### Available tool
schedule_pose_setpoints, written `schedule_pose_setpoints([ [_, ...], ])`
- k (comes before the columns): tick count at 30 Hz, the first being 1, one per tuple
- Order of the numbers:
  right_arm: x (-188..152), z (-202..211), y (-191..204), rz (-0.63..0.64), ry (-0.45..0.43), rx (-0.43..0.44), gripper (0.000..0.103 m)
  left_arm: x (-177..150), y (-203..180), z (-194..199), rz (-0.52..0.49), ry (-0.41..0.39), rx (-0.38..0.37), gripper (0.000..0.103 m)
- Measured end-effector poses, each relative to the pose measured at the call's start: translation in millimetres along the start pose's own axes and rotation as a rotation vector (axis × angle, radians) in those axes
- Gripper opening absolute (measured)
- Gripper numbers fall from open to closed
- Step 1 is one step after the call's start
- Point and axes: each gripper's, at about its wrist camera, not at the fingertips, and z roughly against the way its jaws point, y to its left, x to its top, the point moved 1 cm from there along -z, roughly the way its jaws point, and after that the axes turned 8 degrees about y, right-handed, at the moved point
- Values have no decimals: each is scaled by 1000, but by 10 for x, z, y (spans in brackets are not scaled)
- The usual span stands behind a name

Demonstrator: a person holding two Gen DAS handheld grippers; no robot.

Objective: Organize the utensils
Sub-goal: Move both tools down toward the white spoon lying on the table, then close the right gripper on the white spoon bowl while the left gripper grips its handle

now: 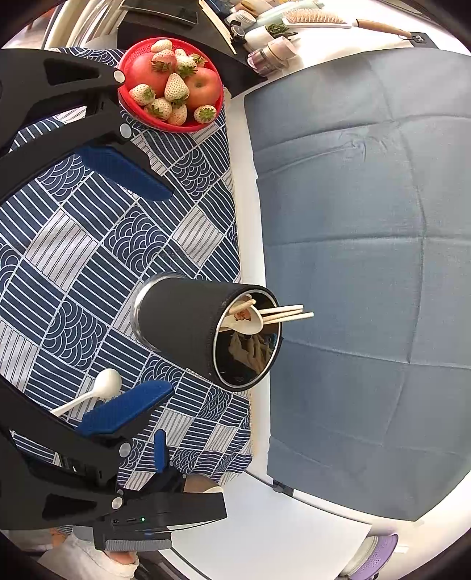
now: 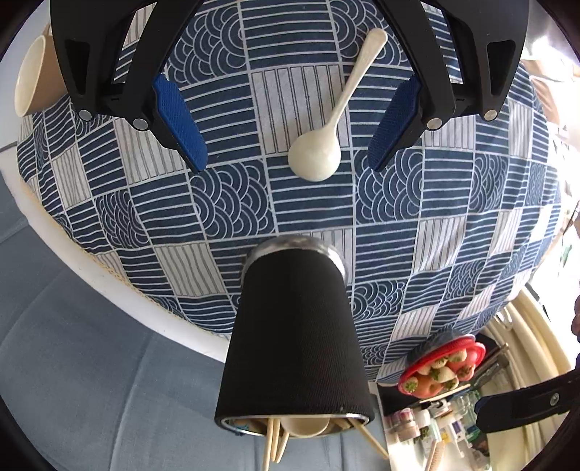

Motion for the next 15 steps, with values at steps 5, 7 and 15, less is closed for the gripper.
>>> schedule_pose_setpoints([
  [5,-68,-202,104,-12,32,-3,86,-154,56,-76,-4,17,-4,97],
  [7,-81,-263,142,-18,39,-11,86,-193,70,-102,-14,31,-7,97],
  [15,-102,-523,155,-83,101,-1,53,-279,88,-65,-49,50,-20,97],
])
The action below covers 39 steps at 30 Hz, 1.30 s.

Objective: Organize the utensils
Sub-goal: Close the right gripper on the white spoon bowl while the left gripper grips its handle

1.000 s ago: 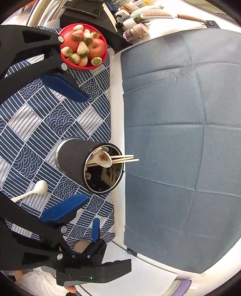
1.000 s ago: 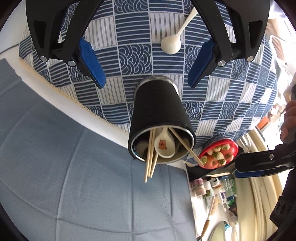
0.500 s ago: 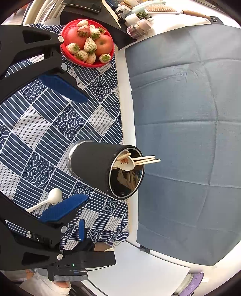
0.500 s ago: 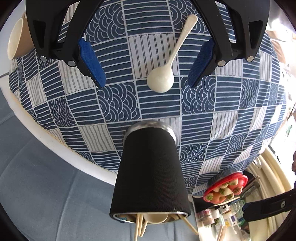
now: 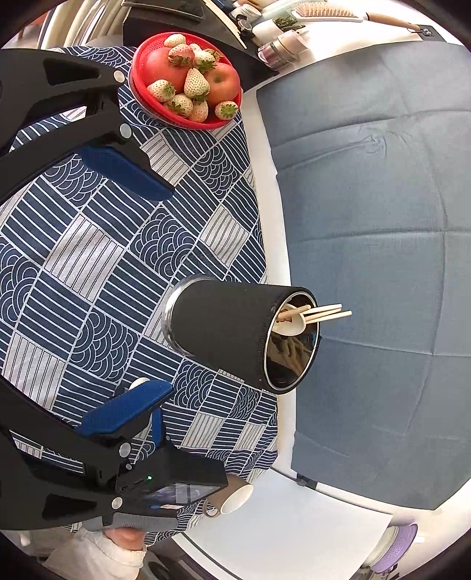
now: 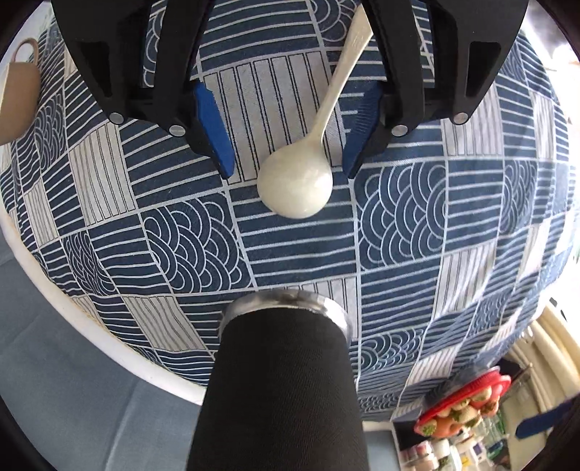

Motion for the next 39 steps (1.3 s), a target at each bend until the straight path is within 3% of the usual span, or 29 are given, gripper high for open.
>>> schedule_pose_setpoints([
  [2,-3,25,-41,-33,-16,-10,38,-22,15,-12,-6,12,-3,97],
  [7,1,51,-111,-77,-21,19,37,-108,57,-62,-4,35,-20,97],
  [10,-32,64,-240,-175,-43,130,37,-192,36,-123,-16,55,-35,97],
  [15,-116,75,-361,-296,-79,240,37,-365,-102,-274,-74,99,-71,97],
  [25,-96,36,-370,-414,-108,322,37,-710,-608,-636,-193,202,-172,95],
  [35,-77,-7,-418,-503,-125,400,37,-775,-761,-945,-210,293,-223,74],
  [37,-68,-17,-426,-513,-123,415,37,-784,-772,-1010,-210,314,-217,63],
  [39,-51,-26,-425,-516,-120,421,37,-795,-784,-1083,-220,338,-200,46],
])
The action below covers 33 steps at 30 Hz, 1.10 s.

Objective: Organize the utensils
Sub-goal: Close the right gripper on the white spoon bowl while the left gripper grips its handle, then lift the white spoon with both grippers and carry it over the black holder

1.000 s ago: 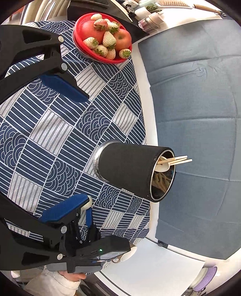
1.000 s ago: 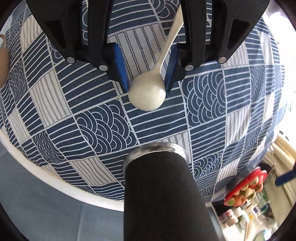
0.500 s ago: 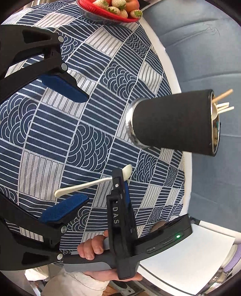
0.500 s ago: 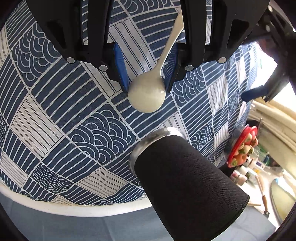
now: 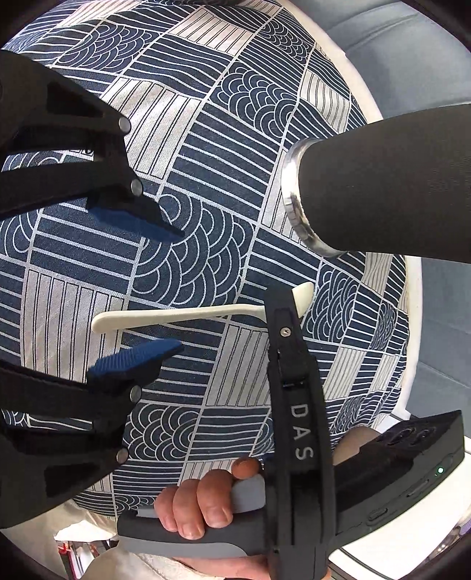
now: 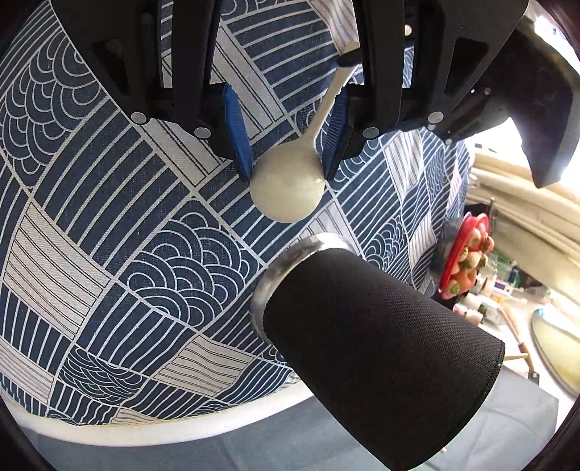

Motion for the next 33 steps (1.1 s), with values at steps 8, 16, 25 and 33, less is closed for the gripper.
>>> schedule_pose_setpoints([
  [8,37,-50,21,-26,12,45,35,55,-85,-134,-69,30,41,9],
  [16,18,43,-15,-24,4,91,32,59,-51,-31,-61,10,18,8],
  [25,62,276,15,7,-22,113,15,87,-76,323,-72,-67,5,9],
  [33,93,541,66,66,-32,76,1,181,-273,551,-108,-103,-12,5],
])
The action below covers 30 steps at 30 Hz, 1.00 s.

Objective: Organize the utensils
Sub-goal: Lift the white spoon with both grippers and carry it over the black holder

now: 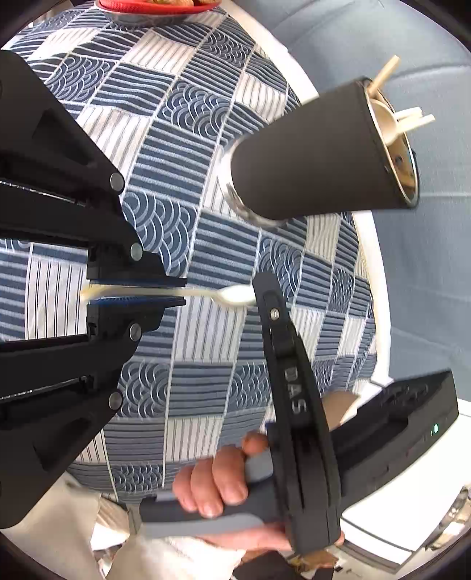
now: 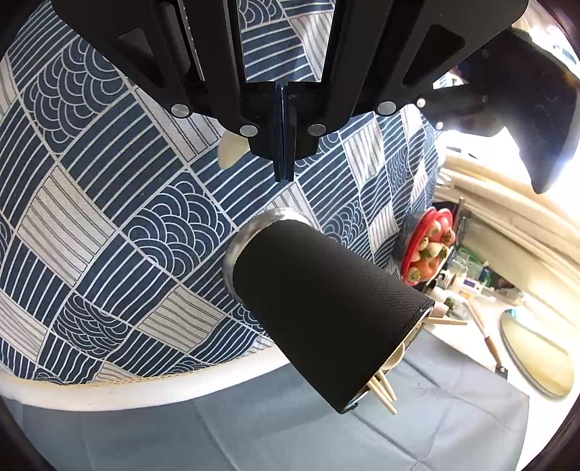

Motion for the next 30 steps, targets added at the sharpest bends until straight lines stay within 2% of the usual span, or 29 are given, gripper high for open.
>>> schedule_pose_setpoints([
  [3,17,42,-19,12,23,8,1,38,-108,-32,-14,24,37,5],
  [4,14,53,-26,15,30,-2,4,38,-118,-54,-8,36,40,5],
  [8,-32,106,-114,15,69,-18,7,54,-138,-65,28,35,19,5],
  [9,-46,119,-157,6,75,-29,15,65,-152,-61,32,33,23,5],
  [10,-63,134,-200,-6,80,-32,29,73,-164,-40,33,30,30,5],
  [11,-78,150,-242,-19,83,-29,34,86,-173,-21,34,27,32,5],
  [12,-91,161,-273,-29,87,-23,38,99,-194,11,34,21,33,5],
  [14,-89,185,-315,-46,92,-21,39,114,-223,61,31,13,33,5],
  [16,-59,196,-342,-71,104,-23,53,131,-257,110,26,1,27,5],
  [21,36,213,-369,-141,133,11,64,199,-353,228,11,-35,24,5],
  [24,58,219,-388,-169,150,30,64,227,-374,288,15,-53,27,5],
  [25,60,216,-393,-176,161,34,62,235,-376,306,15,-56,29,5],
  [27,65,199,-409,-192,185,58,26,250,-380,327,15,-57,28,5],
  [29,74,208,-403,-201,189,52,19,260,-409,367,6,-72,46,5],
  [30,83,224,-391,-192,182,43,12,271,-414,388,7,-76,38,0],
])
